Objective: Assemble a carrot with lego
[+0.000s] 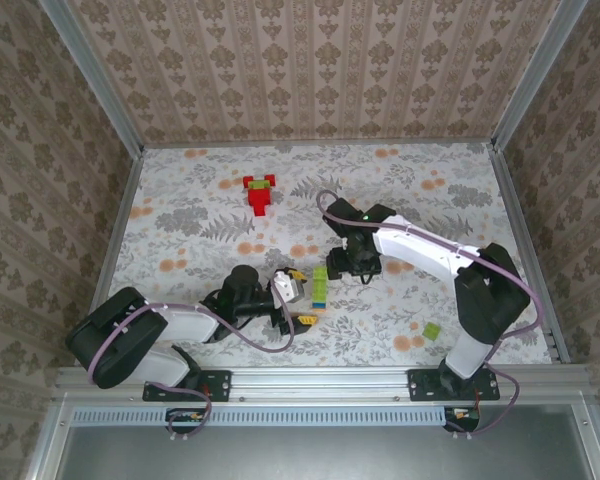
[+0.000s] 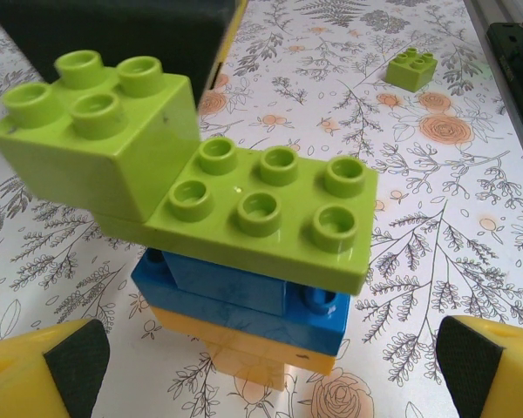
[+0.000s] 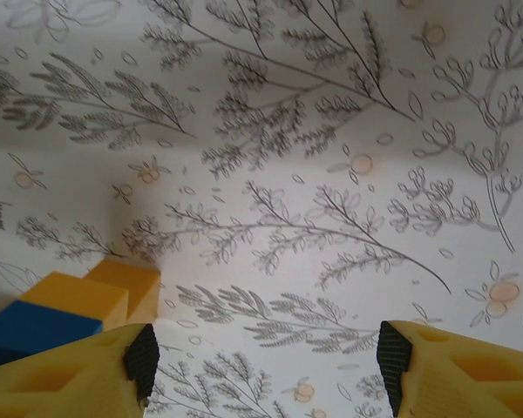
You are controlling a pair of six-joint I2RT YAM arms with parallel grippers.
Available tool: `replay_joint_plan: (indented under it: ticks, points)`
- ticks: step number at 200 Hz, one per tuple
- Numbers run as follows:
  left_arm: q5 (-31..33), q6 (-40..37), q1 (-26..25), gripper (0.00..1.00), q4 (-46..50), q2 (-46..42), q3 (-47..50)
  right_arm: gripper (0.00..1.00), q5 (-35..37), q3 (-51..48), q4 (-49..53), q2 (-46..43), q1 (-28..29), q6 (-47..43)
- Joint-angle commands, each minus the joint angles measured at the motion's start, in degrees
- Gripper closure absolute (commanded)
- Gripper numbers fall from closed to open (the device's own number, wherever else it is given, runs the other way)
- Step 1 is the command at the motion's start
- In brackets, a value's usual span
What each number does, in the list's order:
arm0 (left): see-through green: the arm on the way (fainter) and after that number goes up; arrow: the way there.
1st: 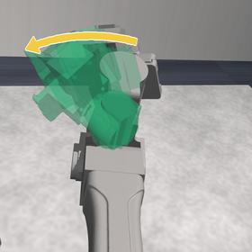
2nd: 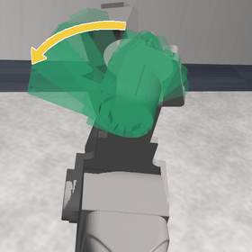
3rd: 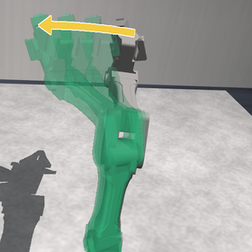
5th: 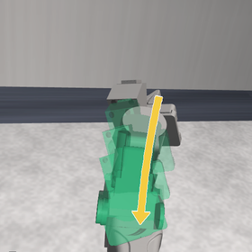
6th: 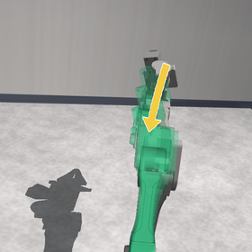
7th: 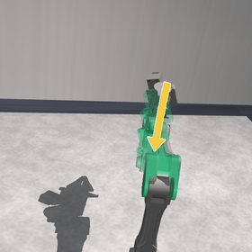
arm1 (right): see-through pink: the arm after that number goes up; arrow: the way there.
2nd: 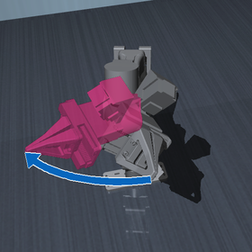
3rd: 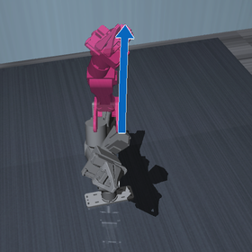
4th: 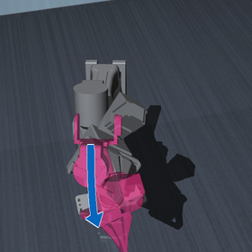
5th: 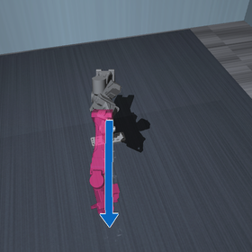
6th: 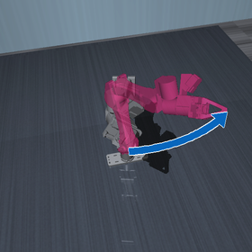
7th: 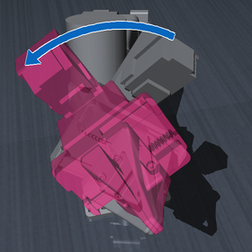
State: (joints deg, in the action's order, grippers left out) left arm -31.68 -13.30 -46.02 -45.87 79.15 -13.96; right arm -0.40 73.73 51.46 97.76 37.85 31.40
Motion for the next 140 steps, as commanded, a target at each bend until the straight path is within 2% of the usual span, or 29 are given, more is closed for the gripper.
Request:
replay_joint_plan:
  ticks: [1, 140]
  points:
    - [-0.58, 0.66, 0.36, 0.00, -0.46, 0.64, -0.27, 0.30, -0.50, 3.16, -0.48, 2.36, -0.23, -1.84]
    - [0.28, 1.86, 1.20, 0.00, -0.50, 1.52, -0.99, 0.29, -5.11, 11.22, -2.23, 9.13, 1.06, -10.73]
